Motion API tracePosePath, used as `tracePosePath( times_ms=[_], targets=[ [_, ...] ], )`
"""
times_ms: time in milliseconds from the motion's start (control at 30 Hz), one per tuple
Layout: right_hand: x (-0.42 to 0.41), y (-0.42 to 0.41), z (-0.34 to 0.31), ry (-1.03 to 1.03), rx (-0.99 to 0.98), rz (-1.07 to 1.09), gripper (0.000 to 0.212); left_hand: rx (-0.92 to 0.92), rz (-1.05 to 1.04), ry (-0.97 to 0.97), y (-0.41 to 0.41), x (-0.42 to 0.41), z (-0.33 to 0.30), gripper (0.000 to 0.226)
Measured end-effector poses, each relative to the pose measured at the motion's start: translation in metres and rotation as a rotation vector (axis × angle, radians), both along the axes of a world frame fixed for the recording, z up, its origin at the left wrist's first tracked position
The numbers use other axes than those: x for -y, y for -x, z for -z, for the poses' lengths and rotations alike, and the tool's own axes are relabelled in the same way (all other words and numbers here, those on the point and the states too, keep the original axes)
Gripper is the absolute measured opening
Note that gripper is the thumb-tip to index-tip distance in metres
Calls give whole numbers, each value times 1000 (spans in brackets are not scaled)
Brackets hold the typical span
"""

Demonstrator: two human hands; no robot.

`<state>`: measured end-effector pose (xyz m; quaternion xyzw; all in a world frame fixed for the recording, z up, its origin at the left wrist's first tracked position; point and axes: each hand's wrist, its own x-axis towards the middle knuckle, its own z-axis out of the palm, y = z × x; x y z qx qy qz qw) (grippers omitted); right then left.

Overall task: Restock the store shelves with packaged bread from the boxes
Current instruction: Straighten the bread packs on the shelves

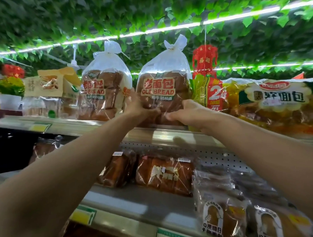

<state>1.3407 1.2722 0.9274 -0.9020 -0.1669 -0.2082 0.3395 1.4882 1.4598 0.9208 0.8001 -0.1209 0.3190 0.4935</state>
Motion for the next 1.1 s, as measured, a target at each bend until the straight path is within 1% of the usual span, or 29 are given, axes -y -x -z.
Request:
tracePosePath(
  times_ms=[33, 67, 100, 167, 267, 300, 367, 433, 467, 567, 600, 633, 733, 767, 800, 833, 900, 933, 1000, 1033, 1100],
  targets=[
    [-3, -2, 1, 2, -7, 4, 23, 2, -6, -20, 5, 0, 0, 128],
    [-6, -4, 3, -4, -17, 3, 20, 12, -4, -41, 5, 0, 0, 122],
    [-9, -7, 4, -4, -30, 3, 19, 14, -7, -56, 4, -1, 0, 126],
    [-14, -13, 6, -1, -31, 14, 20, 1, -26, -70, 0, -2, -3, 143],
    [-21, -18, 5, 12, -21, 49, 21, -72, -37, -95, -30, -8, -8, 164],
    [-22, -20, 5, 24, -22, 63, 19, -94, -37, -103, -42, -10, -10, 166],
    [-24, -22, 3, 63, -31, 99, 15, -115, -64, -158, -27, -5, -11, 157],
    [-27, -24, 1, 109, -26, 145, 21, -131, -56, -211, -13, 2, -13, 143],
    [-29, -25, 0, 124, -20, 166, 21, -140, -50, -228, -13, 5, -14, 143],
    [-36, -32, -1, 131, -25, 221, 23, -167, -59, -313, -26, 10, -19, 160],
    [-37, -33, -1, 135, -25, 238, 24, -169, -64, -320, -49, 11, -21, 161],
    [-38, -34, -1, 140, -18, 252, 24, -174, -74, -367, -49, 11, -21, 156],
    [-42, -43, 1, 162, -4, 292, 19, -140, -74, -468, -37, 9, -18, 105],
    [-44, -46, 3, 171, 5, 299, 17, -116, -64, -485, -34, 8, -16, 99],
    [-46, -49, 5, 171, 16, 309, 17, -100, -59, -488, -36, 6, -14, 104],
    [-47, -54, 6, 163, 22, 327, 19, -79, -51, -479, -37, 4, -14, 108],
    [-51, -61, 8, 143, 35, 382, 28, -24, -24, -421, -40, 2, -13, 110],
    [-53, -64, 9, 139, 38, 411, 34, -17, -8, -380, -40, 1, -12, 115],
    [-54, -68, 10, 125, 64, 455, 53, 11, 30, -312, -36, 2, -10, 129],
    [-54, -69, 11, 109, 80, 476, 62, 23, 28, -303, -36, 3, -9, 132],
    [-54, -68, 14, 95, 101, 527, 79, 14, 29, -282, -34, 3, -9, 131]
  ],
)
